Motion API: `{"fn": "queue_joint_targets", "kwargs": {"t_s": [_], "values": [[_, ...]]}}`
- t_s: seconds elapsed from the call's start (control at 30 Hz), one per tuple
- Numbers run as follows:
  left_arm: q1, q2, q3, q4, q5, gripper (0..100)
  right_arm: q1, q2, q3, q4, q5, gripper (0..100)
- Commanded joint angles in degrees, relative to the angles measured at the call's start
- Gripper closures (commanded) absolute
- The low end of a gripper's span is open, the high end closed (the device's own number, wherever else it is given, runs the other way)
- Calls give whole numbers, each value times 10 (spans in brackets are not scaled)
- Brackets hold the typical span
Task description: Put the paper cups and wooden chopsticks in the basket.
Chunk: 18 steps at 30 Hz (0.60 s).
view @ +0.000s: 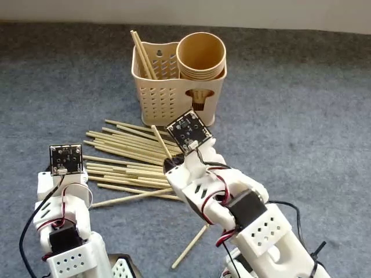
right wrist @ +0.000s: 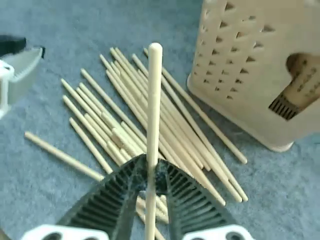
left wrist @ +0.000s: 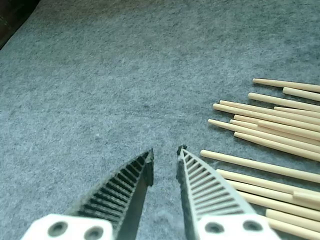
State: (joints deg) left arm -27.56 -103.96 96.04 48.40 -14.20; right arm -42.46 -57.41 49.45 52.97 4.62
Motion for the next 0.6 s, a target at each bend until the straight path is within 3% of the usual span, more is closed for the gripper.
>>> {"fn": "queue_joint_targets", "kwargs": {"t_s": [0.0, 0.57], "values": [[-2, -1, 8, -14, 4, 898, 8, -29, -8, -80, -8, 992], [-2, -1, 8, -14, 4, 898, 65, -26, -12, -444, -5, 992]]}}
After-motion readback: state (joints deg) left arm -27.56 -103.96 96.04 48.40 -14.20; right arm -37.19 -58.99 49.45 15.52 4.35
